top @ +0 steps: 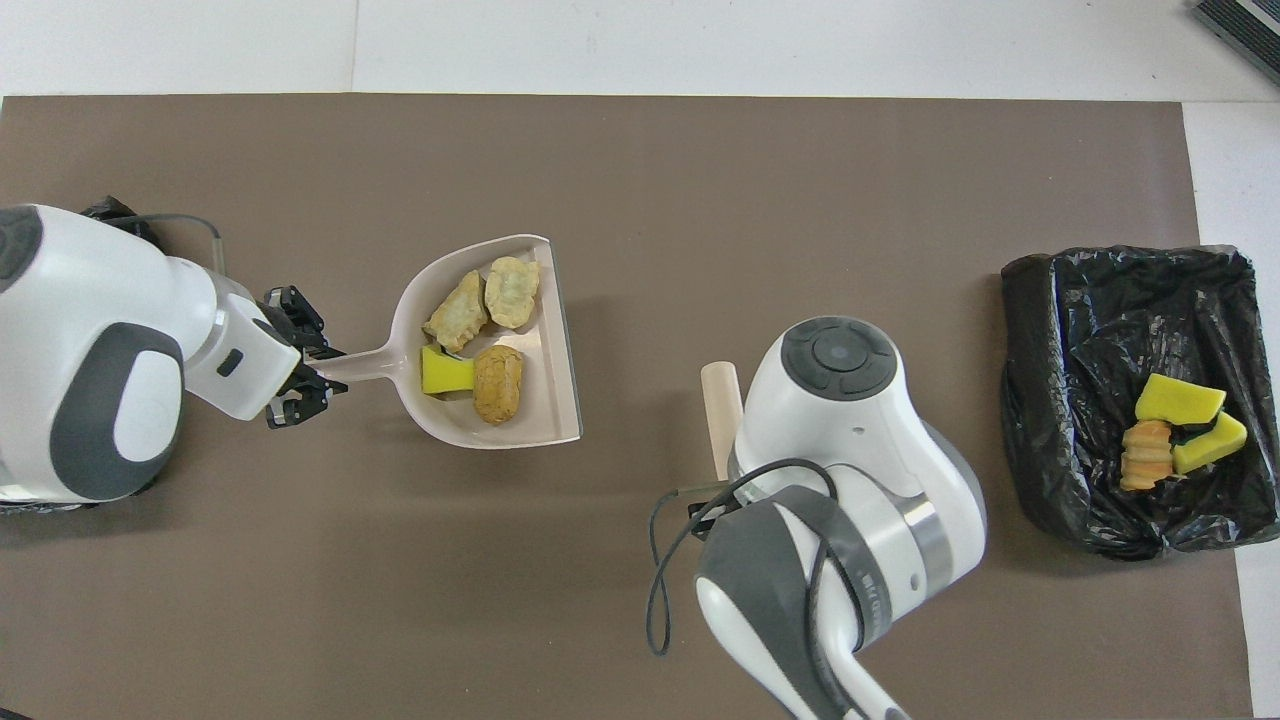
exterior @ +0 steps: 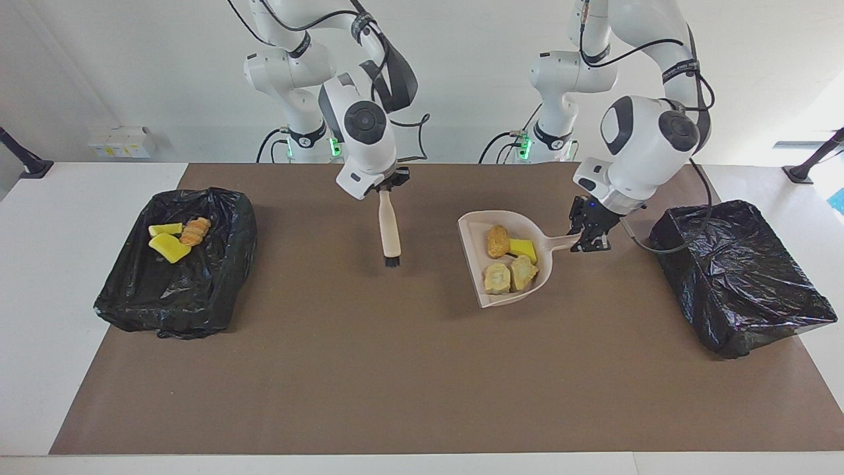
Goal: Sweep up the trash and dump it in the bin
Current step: 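Carry the loaded dustpan toward the black bag with the left gripper, then tip the dustpan over the black bag with the left gripper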
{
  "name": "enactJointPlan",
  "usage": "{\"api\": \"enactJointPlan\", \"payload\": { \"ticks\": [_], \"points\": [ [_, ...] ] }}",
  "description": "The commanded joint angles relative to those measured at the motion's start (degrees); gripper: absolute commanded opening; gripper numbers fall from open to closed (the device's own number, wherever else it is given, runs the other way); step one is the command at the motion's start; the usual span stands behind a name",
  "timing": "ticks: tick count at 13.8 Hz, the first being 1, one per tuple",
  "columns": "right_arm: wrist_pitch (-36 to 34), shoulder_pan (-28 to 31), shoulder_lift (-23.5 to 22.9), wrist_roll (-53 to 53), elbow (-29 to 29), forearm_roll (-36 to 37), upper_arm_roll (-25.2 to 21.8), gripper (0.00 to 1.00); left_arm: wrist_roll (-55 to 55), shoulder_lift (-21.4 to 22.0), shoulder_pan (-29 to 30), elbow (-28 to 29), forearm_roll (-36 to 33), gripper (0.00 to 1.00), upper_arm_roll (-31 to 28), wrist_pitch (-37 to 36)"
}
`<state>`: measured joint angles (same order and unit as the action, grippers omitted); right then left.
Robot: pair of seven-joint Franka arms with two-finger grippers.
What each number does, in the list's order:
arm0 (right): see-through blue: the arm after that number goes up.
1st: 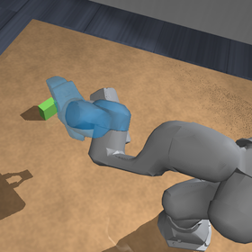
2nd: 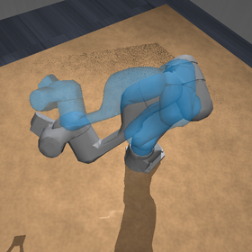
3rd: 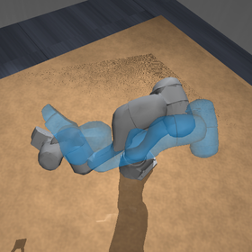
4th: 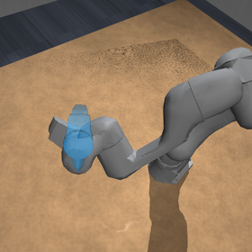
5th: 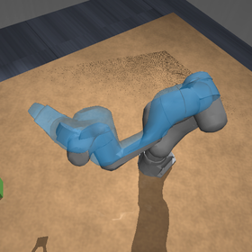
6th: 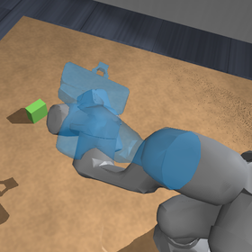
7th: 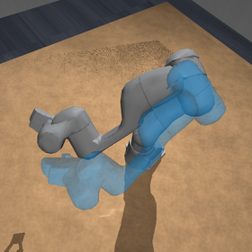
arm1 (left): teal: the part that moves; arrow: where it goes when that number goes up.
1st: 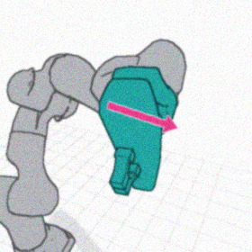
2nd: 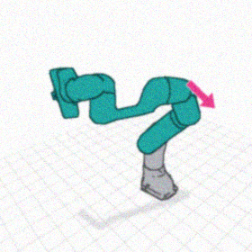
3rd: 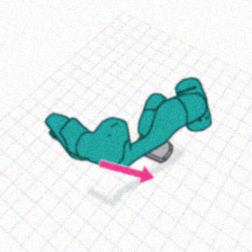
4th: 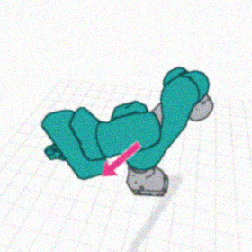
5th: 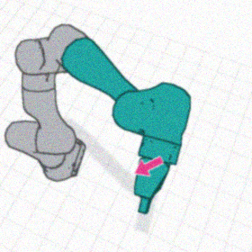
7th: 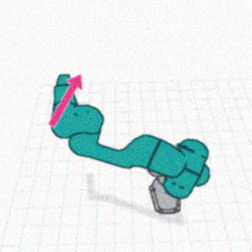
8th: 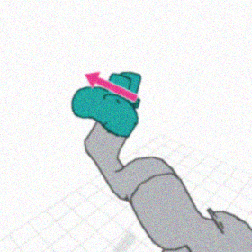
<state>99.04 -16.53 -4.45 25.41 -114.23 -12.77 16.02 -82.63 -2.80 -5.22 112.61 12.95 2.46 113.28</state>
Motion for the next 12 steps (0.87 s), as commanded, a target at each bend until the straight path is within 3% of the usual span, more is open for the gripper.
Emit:
{"api": "enactJointPlan", "payload": {
  "ticks": [1, 3, 5, 8, 12],
  "points": [
    [4.4, -4.6, 0.1, 8.1, -1.4, -5.1, 0.2, 0.00, -7.6, 0.2, 7.3, -2.9, 4.4, 0.00, 0.6, -4.5],
    [6.7, -8.1, 0.1, 12.5, -2.5, -6.4, 0.2, 0.00, -11.0, 0.0, 11.2, -5.3, 4.4, 0.00, 0.4, -7.4],
    [10.7, -10.9, 1.0, 12.2, -7.3, -6.4, 0.2, 0.00, -16.7, -1.3, 15.8, -9.6, 4.4, 0.00, 0.1, -11.3],
    [13.4, -11.1, 1.5, 9.3, -9.9, -6.4, 0.3, 0.00, -25.2, -4.5, 23.9, -16.2, 3.4, 0.00, 0.0, -16.2],
    [17.6, -12.2, 0.2, 9.5, -11.8, -6.8, 0.3, 0.02, -31.1, -9.0, 30.0, -24.3, -6.1, 0.00, 0.0, -17.1]
  ]
}}
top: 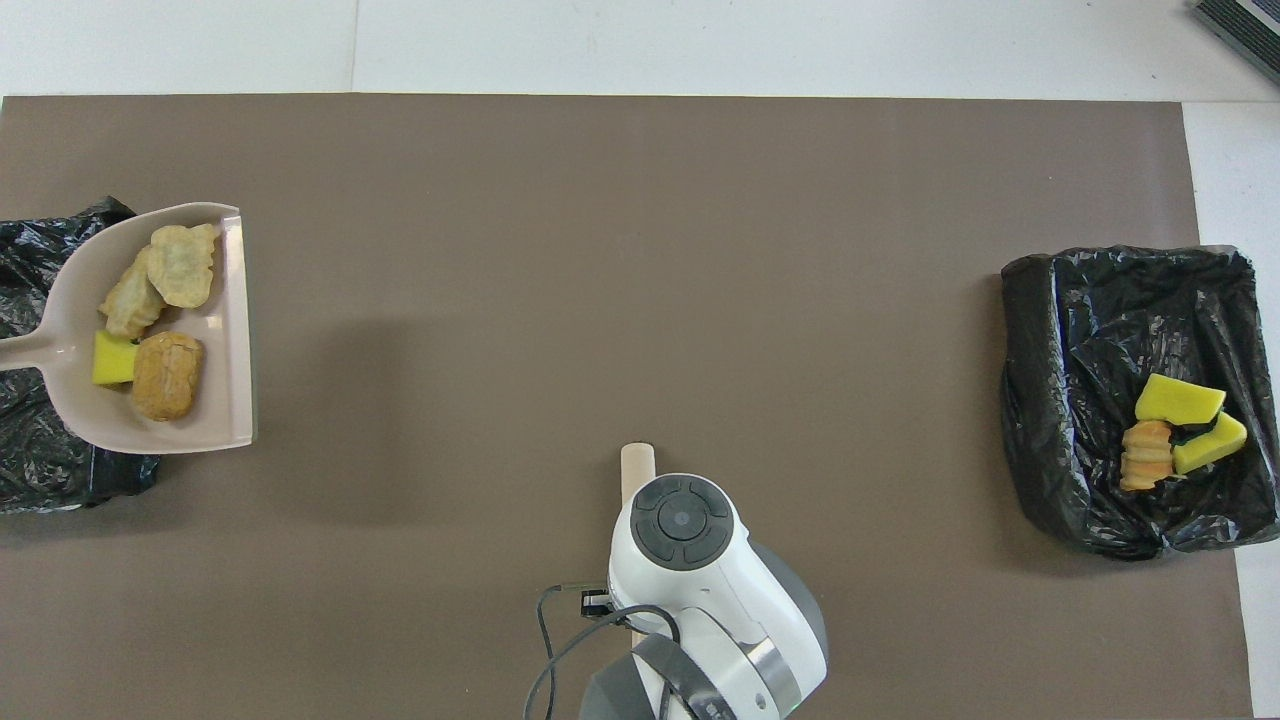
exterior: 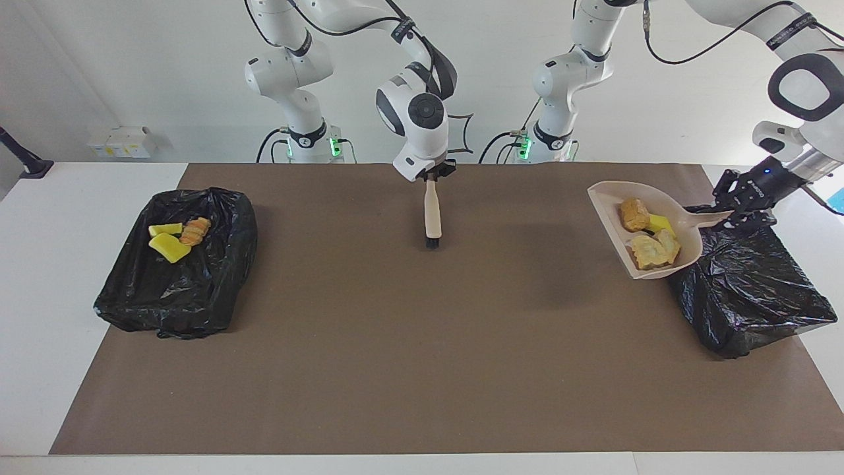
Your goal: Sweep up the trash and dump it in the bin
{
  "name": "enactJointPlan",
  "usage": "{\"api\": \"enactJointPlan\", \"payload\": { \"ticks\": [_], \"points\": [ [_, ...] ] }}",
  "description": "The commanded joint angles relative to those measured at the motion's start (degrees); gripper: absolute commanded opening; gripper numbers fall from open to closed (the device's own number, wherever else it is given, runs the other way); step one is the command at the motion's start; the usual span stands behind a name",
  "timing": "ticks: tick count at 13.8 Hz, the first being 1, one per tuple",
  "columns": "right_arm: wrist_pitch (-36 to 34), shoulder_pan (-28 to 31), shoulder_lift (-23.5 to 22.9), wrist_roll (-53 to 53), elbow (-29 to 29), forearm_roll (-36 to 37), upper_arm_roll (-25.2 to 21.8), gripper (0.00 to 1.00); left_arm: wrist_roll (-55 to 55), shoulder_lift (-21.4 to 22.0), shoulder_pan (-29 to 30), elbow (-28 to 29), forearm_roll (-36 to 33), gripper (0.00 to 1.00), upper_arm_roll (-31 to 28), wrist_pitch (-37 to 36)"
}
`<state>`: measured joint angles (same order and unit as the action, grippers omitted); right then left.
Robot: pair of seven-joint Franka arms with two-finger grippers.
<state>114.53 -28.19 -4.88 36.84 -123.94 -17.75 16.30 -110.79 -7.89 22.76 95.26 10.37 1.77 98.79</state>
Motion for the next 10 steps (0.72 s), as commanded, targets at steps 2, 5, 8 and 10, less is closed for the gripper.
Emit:
{"api": "enactJointPlan", "payload": {
  "ticks": [2, 5, 8, 10],
  "points": [
    [4.0, -0.6, 0.8, -3.3, -3.6, -2.1, 0.0, 0.12, -5.6, -7.7, 4.6, -14.6, -9.6, 0.00, 0.5, -4.6],
    [3.9, -0.6, 0.8, -6.1, -3.7, -2.1, 0.0, 0.14, -10.9, -10.8, 7.2, -20.0, -17.3, 0.00, 0.3, -2.8],
    [4.0, -0.6, 0.6, -5.6, -3.6, -2.2, 0.0, 0.30, -10.6, -11.5, 5.9, -20.4, -28.8, 0.00, 0.8, 3.0],
    [4.5, 0.3, -0.1, -5.7, -3.3, -2.2, -0.1, 0.28, -8.7, -11.5, 6.0, -18.1, -31.5, 0.00, 0.7, 8.1]
  ]
}}
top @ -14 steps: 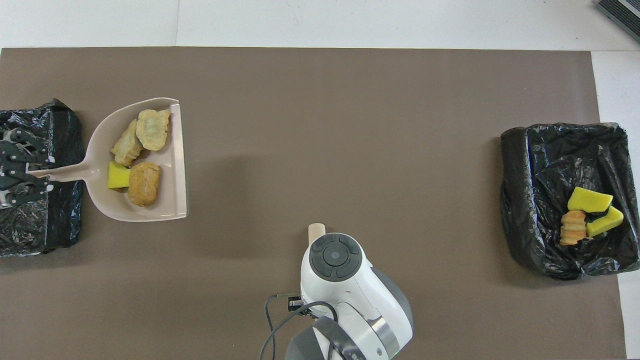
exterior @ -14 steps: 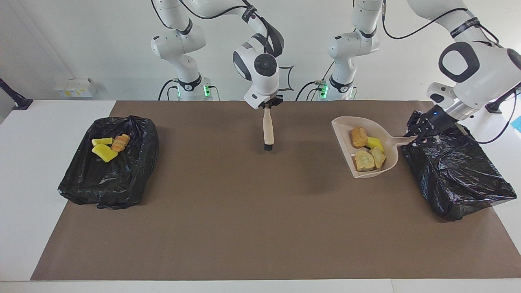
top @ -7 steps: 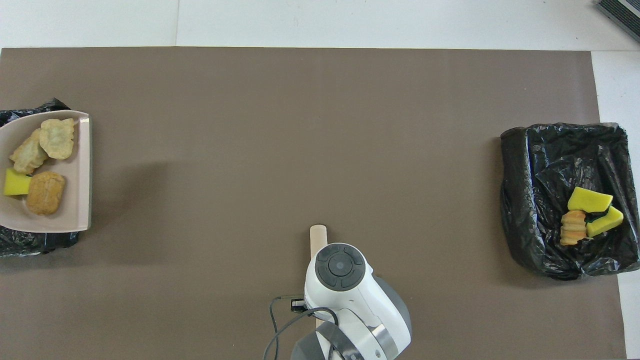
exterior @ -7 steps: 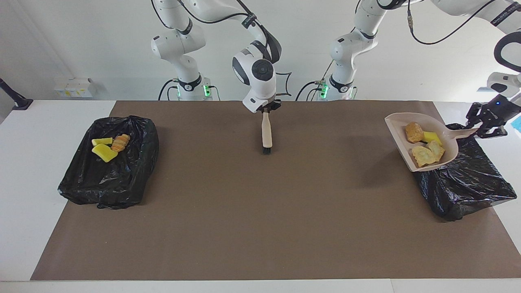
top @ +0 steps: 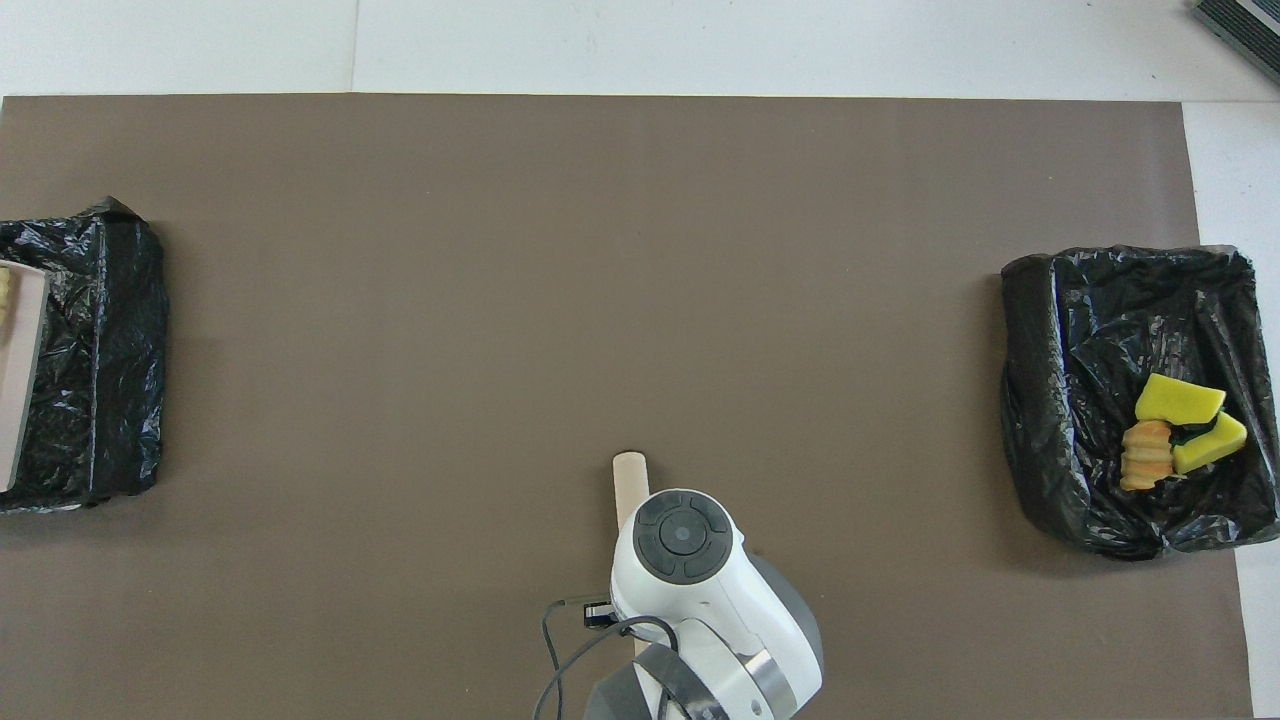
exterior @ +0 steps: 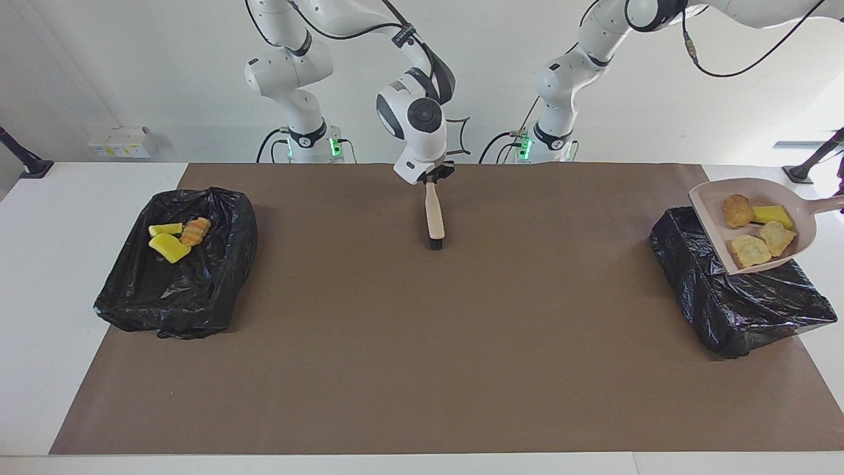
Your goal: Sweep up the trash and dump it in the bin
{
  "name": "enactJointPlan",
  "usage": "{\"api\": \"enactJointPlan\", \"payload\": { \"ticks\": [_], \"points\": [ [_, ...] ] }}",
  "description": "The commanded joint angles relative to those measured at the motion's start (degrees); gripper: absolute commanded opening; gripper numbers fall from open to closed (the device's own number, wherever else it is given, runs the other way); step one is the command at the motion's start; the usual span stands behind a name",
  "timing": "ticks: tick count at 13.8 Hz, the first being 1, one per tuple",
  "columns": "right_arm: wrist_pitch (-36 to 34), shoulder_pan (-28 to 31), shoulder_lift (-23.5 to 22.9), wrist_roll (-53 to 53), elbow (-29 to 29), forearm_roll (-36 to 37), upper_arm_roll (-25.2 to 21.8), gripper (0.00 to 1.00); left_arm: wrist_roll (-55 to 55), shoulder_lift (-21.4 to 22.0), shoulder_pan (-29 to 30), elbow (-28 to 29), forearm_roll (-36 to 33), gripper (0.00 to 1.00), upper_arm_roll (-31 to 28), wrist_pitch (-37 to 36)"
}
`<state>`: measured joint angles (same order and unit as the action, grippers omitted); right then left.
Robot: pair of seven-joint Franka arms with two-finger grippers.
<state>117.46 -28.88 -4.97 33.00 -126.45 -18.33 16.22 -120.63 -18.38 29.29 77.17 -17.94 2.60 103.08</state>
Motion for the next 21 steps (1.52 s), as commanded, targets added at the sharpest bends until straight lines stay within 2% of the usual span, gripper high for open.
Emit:
{"api": "enactJointPlan", "payload": {
  "ticks": [1, 2, 4, 5, 6, 7, 8, 11, 13, 16, 18, 21],
  "points": [
    [1.7, 1.1, -0.2, -1.2, -0.6, -1.7, -0.1, 0.21, 4.8, -0.8, -0.4, 2.3, -7.2, 0.00, -0.2, 7.3],
    [1.7, 1.1, -0.2, -0.1, -0.6, -1.9, -0.1, 0.15, 9.1, -0.6, -0.9, 4.8, -11.5, 0.00, -0.2, 9.1],
    [1.8, 1.1, -0.4, 0.6, -0.4, -2.1, -0.1, 0.15, 17.9, 0.5, -2.3, 8.7, -16.1, 0.00, -0.2, 9.6],
    [1.8, 1.1, -0.5, 0.6, -0.4, -2.2, -0.1, 0.16, 18.4, 0.9, -3.5, 8.8, -19.1, 0.00, -0.2, 9.2],
    [1.8, 1.2, -0.5, 0.6, -0.3, -2.2, -0.1, 0.25, 18.5, 0.9, -4.6, 8.6, -21.8, 0.00, -0.2, 8.6],
    [1.8, 1.3, -0.6, 0.1, -0.1, -2.2, -0.1, 0.77, 19.2, 1.0, -5.2, 8.5, -24.3, 0.00, -0.3, 8.5],
    [1.8, 1.5, -1.2, 0.3, 1.1, -2.1, -0.3, 1.00, 20.9, 1.2, -5.4, 8.4, -26.6, 0.00, -0.3, 8.5],
    [1.5, 7.9, -4.6, -0.1, 8.7, 0.3, -0.7, 1.00, 23.8, 3.8, -7.0, 8.9, -33.9, 0.00, -0.2, 7.9],
    [1.5, 11.2, -4.5, -0.1, 11.7, 7.6, -0.7, 1.00, 26.0, 6.0, -8.7, 10.3, -36.5, 0.00, -0.2, 6.7],
    [1.5, 16.9, -4.9, -1.2, 16.2, 17.0, -0.6, 1.00, 33.8, 8.9, -11.3, 14.1, -45.7, 0.00, -0.2, 5.6],
    [0.8, 20.9, -4.6, -6.2, 17.9, 21.9, -0.6, 1.00, 34.7, 9.6, -11.7, 14.2, -48.8, 0.00, -0.2, 4.7],
    [-0.7, 25.6, -4.2, -14.8, 21.4, 22.8, -2.1, 1.00, 38.4, 10.0, -14.4, 14.8, -52.5, 0.00, -0.1, 2.5]
  ]
}}
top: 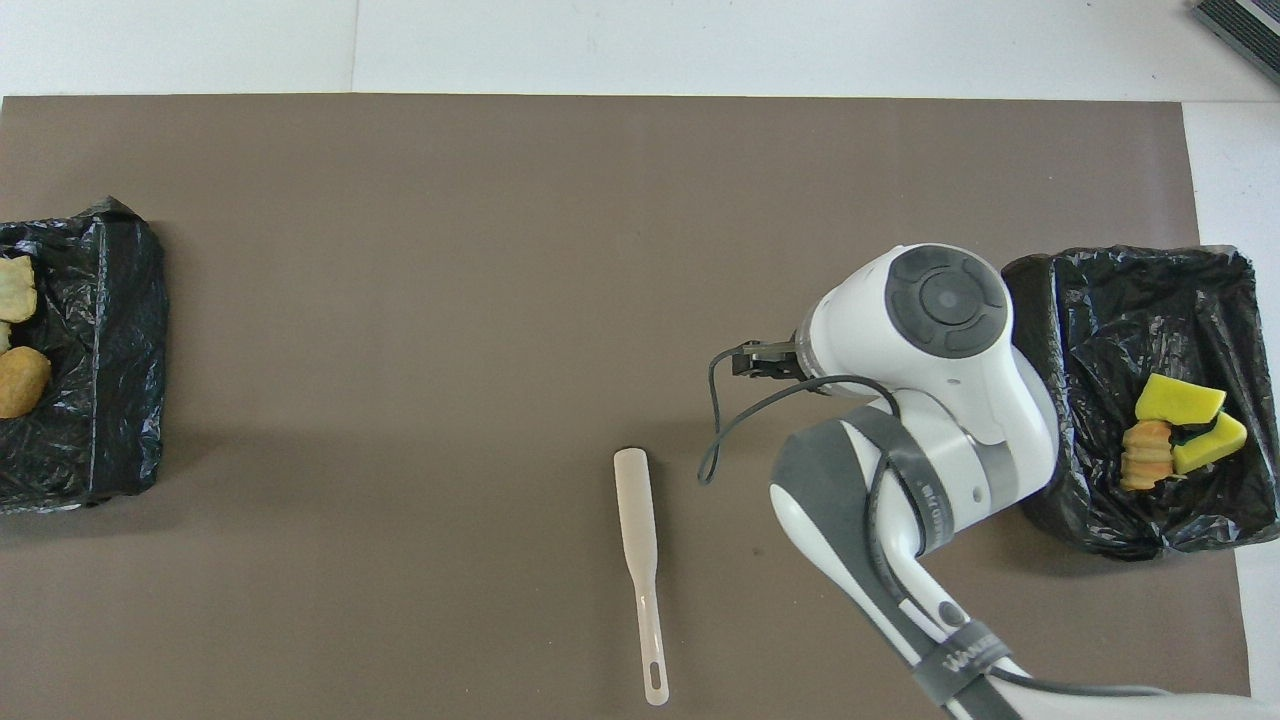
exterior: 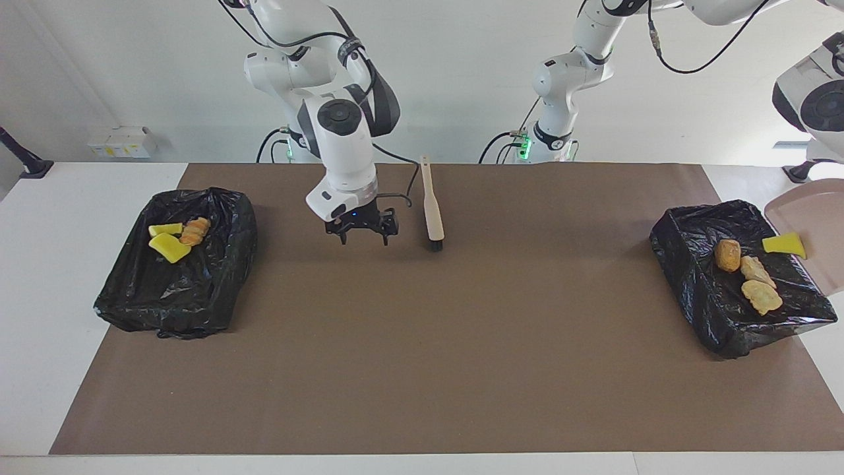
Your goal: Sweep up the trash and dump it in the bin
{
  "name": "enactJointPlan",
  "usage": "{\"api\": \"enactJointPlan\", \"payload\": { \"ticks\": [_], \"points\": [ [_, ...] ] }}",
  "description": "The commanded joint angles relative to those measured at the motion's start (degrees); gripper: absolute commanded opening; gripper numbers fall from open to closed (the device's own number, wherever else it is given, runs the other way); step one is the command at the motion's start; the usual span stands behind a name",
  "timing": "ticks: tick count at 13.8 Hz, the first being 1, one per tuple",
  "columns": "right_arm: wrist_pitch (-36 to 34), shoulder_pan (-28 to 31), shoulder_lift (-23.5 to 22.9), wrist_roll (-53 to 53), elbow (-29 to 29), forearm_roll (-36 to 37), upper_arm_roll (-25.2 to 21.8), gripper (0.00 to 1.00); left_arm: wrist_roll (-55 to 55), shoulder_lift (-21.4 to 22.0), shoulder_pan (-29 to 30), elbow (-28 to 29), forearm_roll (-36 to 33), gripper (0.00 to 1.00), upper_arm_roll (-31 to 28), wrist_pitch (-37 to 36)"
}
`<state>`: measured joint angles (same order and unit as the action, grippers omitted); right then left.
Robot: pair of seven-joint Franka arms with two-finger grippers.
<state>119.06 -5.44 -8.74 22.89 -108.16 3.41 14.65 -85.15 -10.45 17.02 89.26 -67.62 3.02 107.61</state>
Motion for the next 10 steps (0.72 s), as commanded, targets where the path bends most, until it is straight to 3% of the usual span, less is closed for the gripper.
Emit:
{"api": "enactJointPlan", "payload": {
  "ticks": [1, 5, 7, 10],
  "points": [
    [-4.9, 1.3, -0.2, -6.9, 5.5, 1.0, -4.2, 1.00, 4.6, 2.1, -4.0, 2.8, -5.0, 0.00, -0.6, -4.6],
    [-15.3, -4.3, 4.2, -15.7, 11.1, 0.5, -18.2, 1.00, 5.6, 2.4, -8.5, 2.5, -4.7, 0.00, -0.1, -10.9],
    [-21.4, -2.3, 8.3, -20.1, 11.2, 0.6, -19.7, 1.00, 5.5, 2.6, -10.6, 2.1, 0.0, 0.00, -0.1, -12.6],
    [-29.7, 3.1, 11.2, -27.6, 14.5, 0.5, -20.0, 1.00, 5.9, 3.5, -13.9, 1.7, 13.7, 0.00, -0.1, -15.3]
  ]
}}
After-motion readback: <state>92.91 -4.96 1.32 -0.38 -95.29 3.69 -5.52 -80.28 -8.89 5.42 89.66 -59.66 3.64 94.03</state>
